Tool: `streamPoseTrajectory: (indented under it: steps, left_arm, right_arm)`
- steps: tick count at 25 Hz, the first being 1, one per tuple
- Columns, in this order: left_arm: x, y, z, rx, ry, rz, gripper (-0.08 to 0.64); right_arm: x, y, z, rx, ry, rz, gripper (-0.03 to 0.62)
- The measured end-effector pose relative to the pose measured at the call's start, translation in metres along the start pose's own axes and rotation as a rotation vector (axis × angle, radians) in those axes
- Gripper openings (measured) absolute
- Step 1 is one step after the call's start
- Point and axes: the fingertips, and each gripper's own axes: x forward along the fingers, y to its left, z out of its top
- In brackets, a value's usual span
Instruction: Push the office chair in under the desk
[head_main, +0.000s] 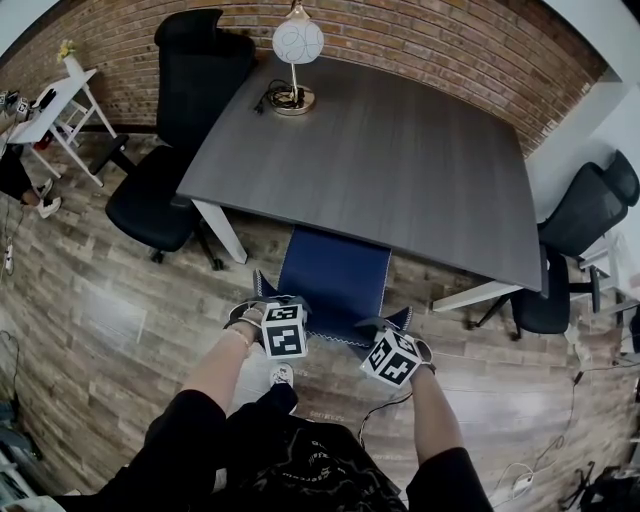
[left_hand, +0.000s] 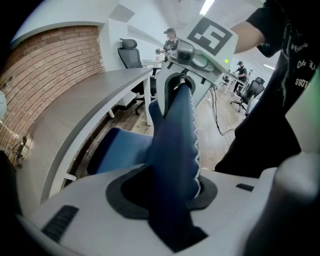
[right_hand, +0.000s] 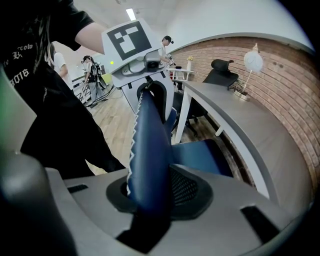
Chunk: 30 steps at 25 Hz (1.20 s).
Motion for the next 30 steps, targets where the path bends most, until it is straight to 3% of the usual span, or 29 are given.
streamPoseTrajectory:
  steps: [8,13,30]
  left_arm:
    - [-0.001,0.013,-0.001,0.009,-0.001,-0.018,0.146]
    - [0.001,0.025,0.005,0.027,-0.021,0.033,0.144]
    - [0.001,0.044,0.007,0.032,-0.019,-0.001,0.142]
  right_arm:
    - [0.003,-0.012,0.005,0.011,0.002,-0.002,0.103]
    - [0.002,-0.022,0.003,0.017,0.003,-0.007,0.104]
    - [0.005,-0.043,0.007,0.029,0.002,-0.01,0.106]
